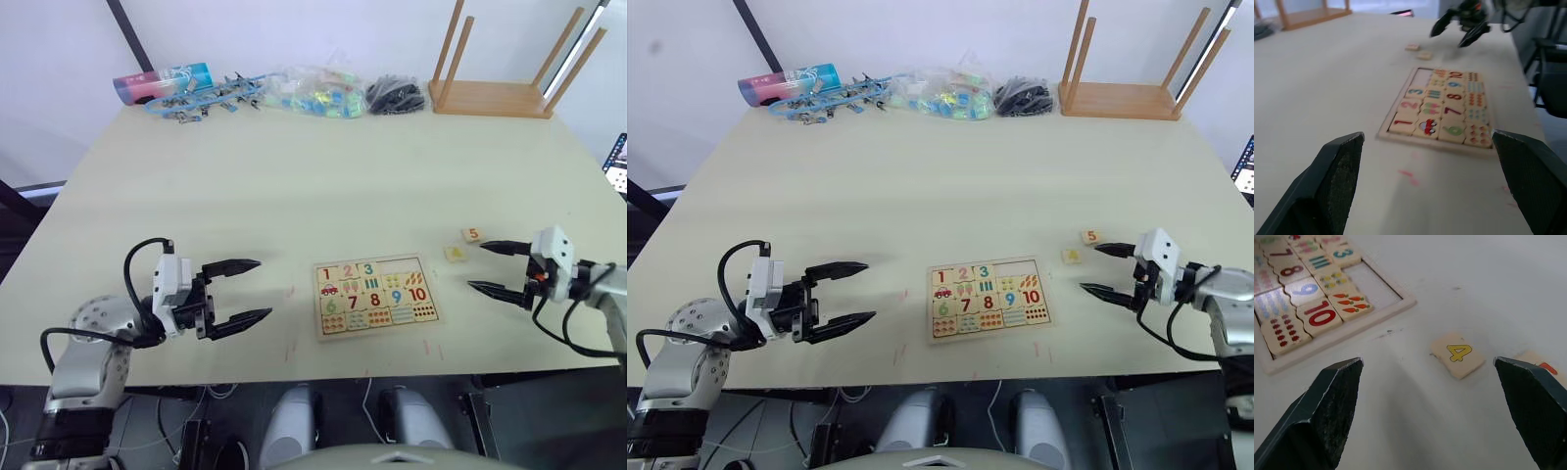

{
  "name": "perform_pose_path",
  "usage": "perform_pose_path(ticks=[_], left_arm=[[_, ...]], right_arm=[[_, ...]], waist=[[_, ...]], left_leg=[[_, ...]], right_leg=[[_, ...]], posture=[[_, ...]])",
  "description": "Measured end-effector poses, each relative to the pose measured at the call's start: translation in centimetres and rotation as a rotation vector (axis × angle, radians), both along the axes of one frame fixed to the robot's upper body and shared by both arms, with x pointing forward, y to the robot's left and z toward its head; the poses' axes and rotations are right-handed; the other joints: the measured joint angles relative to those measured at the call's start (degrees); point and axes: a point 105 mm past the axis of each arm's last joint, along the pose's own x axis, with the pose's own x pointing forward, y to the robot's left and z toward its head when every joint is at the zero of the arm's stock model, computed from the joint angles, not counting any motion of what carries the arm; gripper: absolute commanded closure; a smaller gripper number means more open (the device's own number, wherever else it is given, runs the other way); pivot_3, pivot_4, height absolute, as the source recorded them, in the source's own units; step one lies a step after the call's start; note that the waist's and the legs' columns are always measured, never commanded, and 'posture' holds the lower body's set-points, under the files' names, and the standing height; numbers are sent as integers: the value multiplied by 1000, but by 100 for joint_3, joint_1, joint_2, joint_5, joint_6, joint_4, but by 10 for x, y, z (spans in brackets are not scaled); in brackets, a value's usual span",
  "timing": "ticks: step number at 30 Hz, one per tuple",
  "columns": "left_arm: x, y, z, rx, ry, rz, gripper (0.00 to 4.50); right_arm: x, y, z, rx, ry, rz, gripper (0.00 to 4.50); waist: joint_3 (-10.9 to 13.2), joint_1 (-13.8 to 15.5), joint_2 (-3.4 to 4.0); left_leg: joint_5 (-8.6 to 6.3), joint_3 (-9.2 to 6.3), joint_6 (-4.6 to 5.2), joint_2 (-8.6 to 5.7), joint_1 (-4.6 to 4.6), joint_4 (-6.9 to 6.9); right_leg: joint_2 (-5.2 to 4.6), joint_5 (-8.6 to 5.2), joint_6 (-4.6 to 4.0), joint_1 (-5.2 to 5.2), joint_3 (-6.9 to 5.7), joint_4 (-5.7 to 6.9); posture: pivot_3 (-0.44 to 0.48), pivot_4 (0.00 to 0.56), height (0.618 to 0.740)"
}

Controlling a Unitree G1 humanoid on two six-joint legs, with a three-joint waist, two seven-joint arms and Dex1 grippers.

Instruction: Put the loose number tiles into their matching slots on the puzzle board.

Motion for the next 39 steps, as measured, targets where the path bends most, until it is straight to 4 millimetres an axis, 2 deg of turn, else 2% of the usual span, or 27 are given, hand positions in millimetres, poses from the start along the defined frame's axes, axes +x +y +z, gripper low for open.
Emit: perform_pose_path(ticks=[6, 13, 16, 29, 39], left_arm=[[-5, -4, 2, 2, 6, -110, 69], [-6, -3, 2, 7, 5, -140, 69], [-6, -2, 1, 7, 4, -143, 69], [-6, -3, 1, 5, -7, -145, 69], [-7, -3, -1, 6, -6, -144, 69]], right_arm=[[14, 5, 3, -96, 32, 119, 0], [24, 3, 4, -213, 56, 202, 0], [29, 11, 3, -235, 57, 250, 0], [43, 20, -4, -299, 62, 268, 0], [38, 17, -6, -316, 103, 306, 0]], waist=[[1, -7, 1], [3, -19, 2], [4, -55, 3], [5, -145, 5], [5, -142, 5]], left_leg=[[0, 0, 0, 0, -4, 0], [0, 3, 0, 1, -4, 0], [1, 3, -1, 2, -5, 0], [2, 2, -4, 5, -5, -2], [2, 1, -4, 10, -5, -2]], right_leg=[[1, 11, 18, -3, 0, -1], [0, 10, 17, -5, 2, -1], [0, 11, 18, -5, 1, -1], [-3, 12, 19, -6, 1, 0], [-6, 12, 19, -5, 0, 0]], posture=[[0, 150, 737], [0, 150, 737], [0, 150, 737], [0, 150, 737], [0, 150, 737]])
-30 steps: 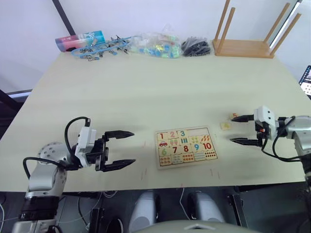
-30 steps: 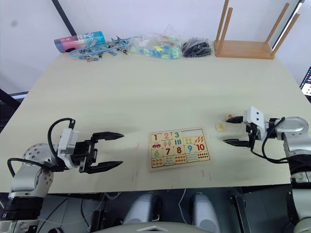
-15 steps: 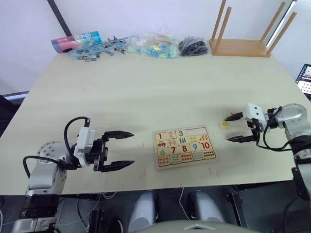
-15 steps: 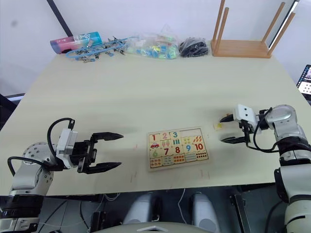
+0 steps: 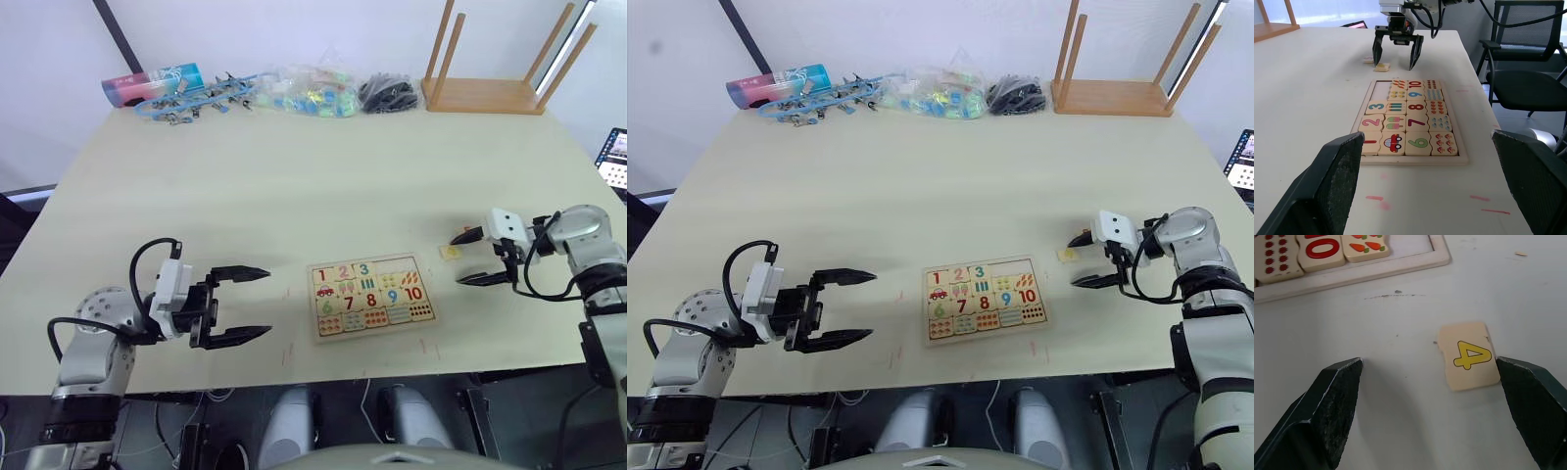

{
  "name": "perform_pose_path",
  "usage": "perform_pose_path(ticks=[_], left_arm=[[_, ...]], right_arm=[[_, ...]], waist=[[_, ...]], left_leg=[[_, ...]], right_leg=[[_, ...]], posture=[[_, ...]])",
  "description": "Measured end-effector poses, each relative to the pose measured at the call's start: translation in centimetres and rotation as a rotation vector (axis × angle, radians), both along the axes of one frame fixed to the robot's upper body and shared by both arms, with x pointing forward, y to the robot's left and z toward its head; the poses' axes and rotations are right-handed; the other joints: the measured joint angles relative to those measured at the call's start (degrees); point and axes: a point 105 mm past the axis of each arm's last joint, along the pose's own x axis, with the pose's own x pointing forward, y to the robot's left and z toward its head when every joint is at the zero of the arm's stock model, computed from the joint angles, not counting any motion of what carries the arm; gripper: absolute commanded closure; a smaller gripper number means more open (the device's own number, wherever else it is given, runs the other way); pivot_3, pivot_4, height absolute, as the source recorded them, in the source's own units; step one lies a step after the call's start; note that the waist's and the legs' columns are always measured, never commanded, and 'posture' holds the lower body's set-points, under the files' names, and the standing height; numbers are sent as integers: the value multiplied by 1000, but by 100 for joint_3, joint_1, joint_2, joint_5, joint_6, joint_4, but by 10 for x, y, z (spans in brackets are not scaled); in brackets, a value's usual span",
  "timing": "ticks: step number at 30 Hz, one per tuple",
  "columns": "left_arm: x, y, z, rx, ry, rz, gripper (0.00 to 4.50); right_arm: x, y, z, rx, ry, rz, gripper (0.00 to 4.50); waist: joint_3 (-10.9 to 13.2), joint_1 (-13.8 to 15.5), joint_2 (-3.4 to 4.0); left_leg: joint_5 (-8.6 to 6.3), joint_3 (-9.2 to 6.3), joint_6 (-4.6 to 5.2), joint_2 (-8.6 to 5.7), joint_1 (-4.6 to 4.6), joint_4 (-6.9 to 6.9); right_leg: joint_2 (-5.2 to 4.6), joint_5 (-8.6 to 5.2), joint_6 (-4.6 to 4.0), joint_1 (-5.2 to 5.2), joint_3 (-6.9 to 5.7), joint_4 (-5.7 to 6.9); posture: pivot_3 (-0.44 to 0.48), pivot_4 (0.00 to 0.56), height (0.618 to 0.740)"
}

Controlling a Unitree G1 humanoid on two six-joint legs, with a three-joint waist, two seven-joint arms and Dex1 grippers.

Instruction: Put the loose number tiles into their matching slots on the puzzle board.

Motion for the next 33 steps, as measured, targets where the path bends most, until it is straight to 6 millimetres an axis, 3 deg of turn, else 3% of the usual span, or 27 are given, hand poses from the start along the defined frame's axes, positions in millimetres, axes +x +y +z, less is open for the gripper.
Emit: perform_pose_path(ticks=[14, 17, 21, 33], left_arm=[[0, -2, -1, -2, 3, -8, 69], [0, -3, -1, -1, 1, -12, 0], [1, -4, 0, -1, -1, -20, 0], [1, -5, -1, -1, 2, -25, 0]], right_arm=[[3, 0, 0, 20, 4, -36, 0], [3, 0, -1, 41, 15, -56, 801], [5, 0, -1, 52, 13, -72, 2759], [5, 1, -2, 63, 22, -84, 2759]], waist=[[0, -2, 0], [0, -2, 0], [0, -2, 0], [0, -10, 0]], left_leg=[[0, 0, 0, 0, 0, 0], [0, 1, 0, 0, 1, 0], [0, 0, 0, 0, 1, 0], [0, 0, 0, 1, 1, 0]], right_leg=[[0, 0, 0, 0, 0, 0], [0, 0, 0, 0, 0, 0], [0, 0, 0, 0, 0, 0], [0, 0, 0, 0, 1, 1]], posture=[[0, 150, 737], [0, 150, 737], [0, 150, 737], [0, 150, 737]])
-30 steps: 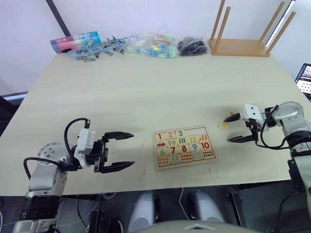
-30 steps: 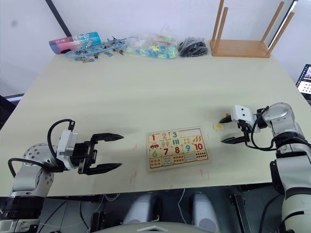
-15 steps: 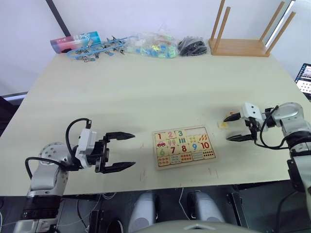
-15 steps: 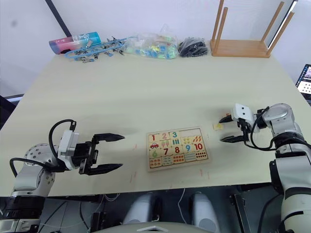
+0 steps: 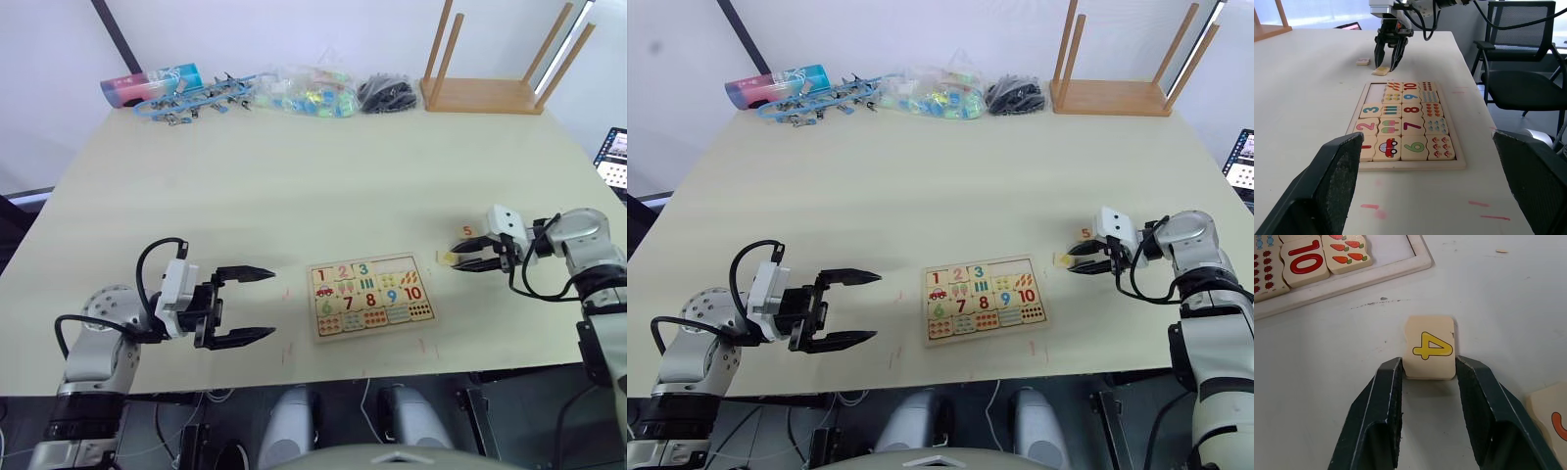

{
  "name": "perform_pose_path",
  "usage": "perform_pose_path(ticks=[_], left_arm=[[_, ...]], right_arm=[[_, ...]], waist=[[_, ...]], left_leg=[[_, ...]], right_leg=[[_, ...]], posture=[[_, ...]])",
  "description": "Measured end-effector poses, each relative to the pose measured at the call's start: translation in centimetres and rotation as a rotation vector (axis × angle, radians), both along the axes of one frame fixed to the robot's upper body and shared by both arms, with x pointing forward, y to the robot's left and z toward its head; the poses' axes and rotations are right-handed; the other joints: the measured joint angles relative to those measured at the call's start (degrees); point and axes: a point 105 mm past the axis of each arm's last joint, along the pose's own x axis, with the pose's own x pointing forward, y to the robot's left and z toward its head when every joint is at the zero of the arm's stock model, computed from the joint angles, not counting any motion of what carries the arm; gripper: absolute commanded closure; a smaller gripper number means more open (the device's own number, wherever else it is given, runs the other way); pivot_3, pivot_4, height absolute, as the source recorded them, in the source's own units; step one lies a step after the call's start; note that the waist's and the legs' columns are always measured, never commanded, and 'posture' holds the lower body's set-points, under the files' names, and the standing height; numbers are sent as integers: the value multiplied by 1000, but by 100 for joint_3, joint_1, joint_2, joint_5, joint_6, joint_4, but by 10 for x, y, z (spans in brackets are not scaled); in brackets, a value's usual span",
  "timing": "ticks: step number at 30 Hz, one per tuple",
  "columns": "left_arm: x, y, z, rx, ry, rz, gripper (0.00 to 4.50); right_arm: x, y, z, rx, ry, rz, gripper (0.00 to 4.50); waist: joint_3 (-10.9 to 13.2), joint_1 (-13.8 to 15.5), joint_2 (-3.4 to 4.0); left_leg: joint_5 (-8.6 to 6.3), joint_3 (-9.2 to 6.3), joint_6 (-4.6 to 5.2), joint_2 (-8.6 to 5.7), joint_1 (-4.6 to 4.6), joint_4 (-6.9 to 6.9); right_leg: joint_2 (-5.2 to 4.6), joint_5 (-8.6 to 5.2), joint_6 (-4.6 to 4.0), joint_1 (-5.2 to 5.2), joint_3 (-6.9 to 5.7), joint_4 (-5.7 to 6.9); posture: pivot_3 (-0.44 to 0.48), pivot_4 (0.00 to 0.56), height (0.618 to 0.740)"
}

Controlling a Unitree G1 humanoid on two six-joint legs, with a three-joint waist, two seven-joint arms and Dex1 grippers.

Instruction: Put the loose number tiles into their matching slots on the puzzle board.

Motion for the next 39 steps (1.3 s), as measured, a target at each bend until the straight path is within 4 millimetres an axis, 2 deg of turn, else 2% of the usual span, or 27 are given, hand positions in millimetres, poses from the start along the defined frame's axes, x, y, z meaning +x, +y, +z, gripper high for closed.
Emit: perform_pose_path(ticks=[5, 8, 18, 24, 29, 32, 39], left_arm=[[0, 0, 0, 0, -1, 0, 0], [0, 0, 0, 0, -2, 0, 0], [1, 0, 1, 0, -6, 0, 0], [2, 2, 1, 1, -3, 3, 0], [3, 6, 2, 8, -4, 3, 0], [4, 7, 2, 7, -3, 8, 0], [5, 6, 4, 8, -14, 5, 0]], right_arm=[[0, 0, 0, 5, -1, -2, 2759], [0, 1, 0, 8, 0, -2, 3545], [2, 3, 5, 13, -7, -4, 3558], [5, 11, 26, -32, -94, -1, 3558], [-3, 32, 50, -50, -127, -10, 3558], [-11, 53, 67, -44, -128, 6, 3558], [-27, 79, 65, -124, -60, 33, 3558]], waist=[[0, -1, 0], [0, -3, 0], [1, -1, 2], [4, 26, 6], [4, 15, 7], [4, 14, 7], [4, 30, 6]], left_leg=[[0, 0, 0, 1, 0, 0], [0, 0, 0, 1, 0, 0], [0, 1, 0, 3, 0, -1], [0, -5, 0, 9, -9, -1], [-1, -4, 1, 10, -12, -1], [-1, -3, 1, 12, -14, -2], [-2, -3, 2, 6, -23, -1]], right_leg=[[0, 0, 0, 0, 0, 0], [0, 0, 0, 0, 0, 0], [0, 0, 0, -1, 1, 0], [-6, 0, 0, -4, -6, 1], [-6, 0, 0, -12, -5, 3], [-5, 0, 0, -16, -5, 6], [-8, -2, -2, -20, -6, 3]], posture=[[0, 150, 737], [0, 150, 737], [0, 150, 737], [0, 150, 737], [0, 150, 737], [0, 150, 737], [0, 150, 737]])
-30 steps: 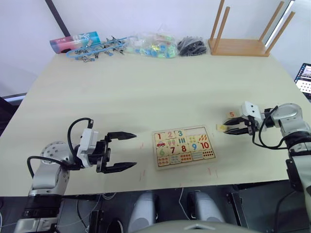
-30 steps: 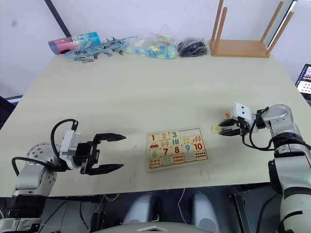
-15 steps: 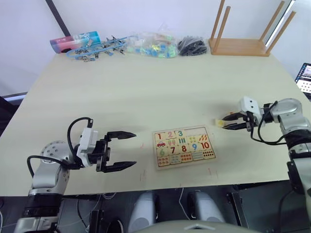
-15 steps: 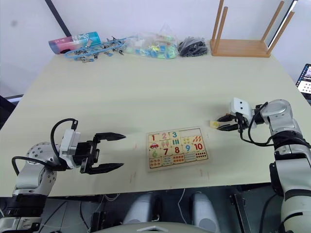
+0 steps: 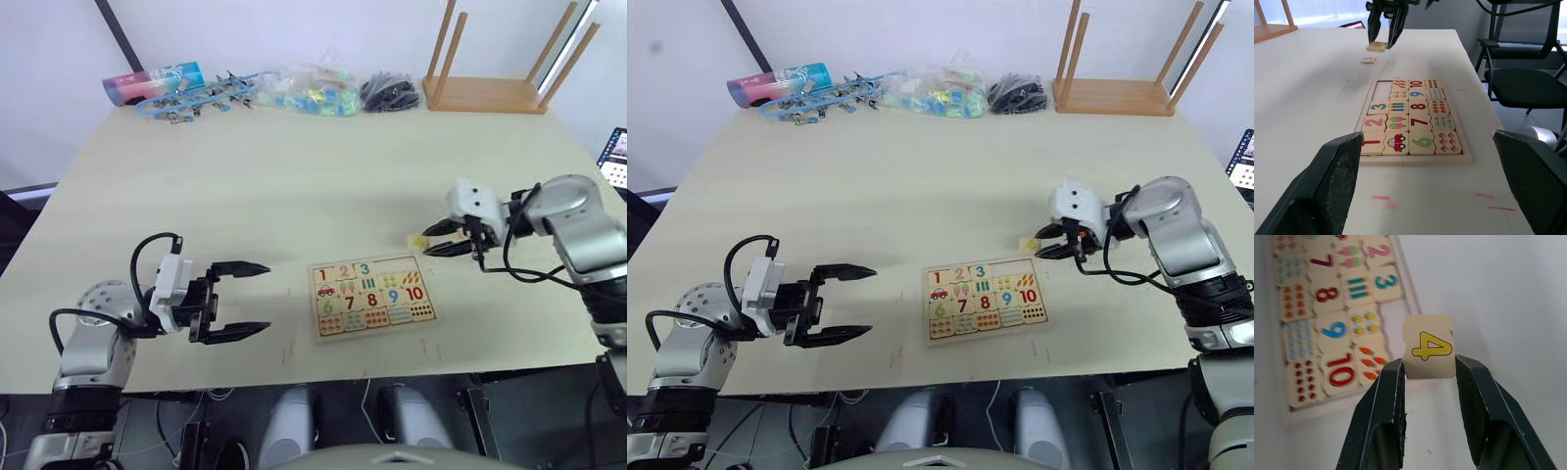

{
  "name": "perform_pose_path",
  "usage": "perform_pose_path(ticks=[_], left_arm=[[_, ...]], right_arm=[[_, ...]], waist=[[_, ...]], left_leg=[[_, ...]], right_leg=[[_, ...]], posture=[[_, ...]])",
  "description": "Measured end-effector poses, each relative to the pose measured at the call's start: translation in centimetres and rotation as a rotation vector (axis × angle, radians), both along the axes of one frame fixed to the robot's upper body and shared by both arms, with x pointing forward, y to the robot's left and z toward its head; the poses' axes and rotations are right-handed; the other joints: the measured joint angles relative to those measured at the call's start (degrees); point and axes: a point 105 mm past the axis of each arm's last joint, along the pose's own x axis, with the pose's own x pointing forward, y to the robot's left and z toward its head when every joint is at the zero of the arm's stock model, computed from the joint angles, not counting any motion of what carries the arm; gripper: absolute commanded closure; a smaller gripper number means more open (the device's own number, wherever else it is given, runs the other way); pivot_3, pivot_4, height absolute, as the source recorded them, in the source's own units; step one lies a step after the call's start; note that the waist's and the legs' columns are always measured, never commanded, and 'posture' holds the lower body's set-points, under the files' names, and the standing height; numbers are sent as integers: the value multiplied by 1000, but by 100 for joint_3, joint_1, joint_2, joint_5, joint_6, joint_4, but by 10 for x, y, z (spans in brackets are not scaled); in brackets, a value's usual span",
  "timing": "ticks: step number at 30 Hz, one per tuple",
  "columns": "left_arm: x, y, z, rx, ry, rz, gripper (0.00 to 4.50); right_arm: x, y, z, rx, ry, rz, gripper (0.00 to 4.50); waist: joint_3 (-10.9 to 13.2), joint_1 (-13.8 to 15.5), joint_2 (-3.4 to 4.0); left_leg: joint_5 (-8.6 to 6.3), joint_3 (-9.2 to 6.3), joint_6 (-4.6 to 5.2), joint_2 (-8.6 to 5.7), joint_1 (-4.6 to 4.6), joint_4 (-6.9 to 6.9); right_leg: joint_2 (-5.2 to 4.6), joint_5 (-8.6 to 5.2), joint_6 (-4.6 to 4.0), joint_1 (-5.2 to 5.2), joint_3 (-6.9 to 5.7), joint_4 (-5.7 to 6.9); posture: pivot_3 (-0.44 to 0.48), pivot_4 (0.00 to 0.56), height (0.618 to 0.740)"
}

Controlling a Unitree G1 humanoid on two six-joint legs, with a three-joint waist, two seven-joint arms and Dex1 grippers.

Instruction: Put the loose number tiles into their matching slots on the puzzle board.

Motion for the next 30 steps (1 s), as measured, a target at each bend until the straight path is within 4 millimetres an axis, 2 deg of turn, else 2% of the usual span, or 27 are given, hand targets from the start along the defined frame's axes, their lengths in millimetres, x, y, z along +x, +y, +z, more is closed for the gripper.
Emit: perform_pose_path(ticks=[11, 24, 30], left_arm=[[1, -1, 2, -1, -9, -3, 0], [-1, -2, 0, -3, -5, 15, 0], [-2, -1, -2, -6, 0, 29, 0]], right_arm=[[-3, 30, 0, -190, 17, 15, 3558], [3, 51, -1, -299, -8, 33, 3558], [6, 54, -9, -358, -5, 46, 3558]], waist=[[1, -15, -1], [1, -18, -3], [1, -19, -3]], left_leg=[[0, -1, 0, 1, -4, 0], [0, -3, 0, 0, -6, 0], [0, -3, 0, -3, -7, -1]], right_leg=[[4, 0, 0, -5, -2, 1], [3, 0, 0, -6, -6, -1], [3, 1, 2, -6, -7, -1]], posture=[[0, 150, 737], [0, 150, 737], [0, 150, 737]])
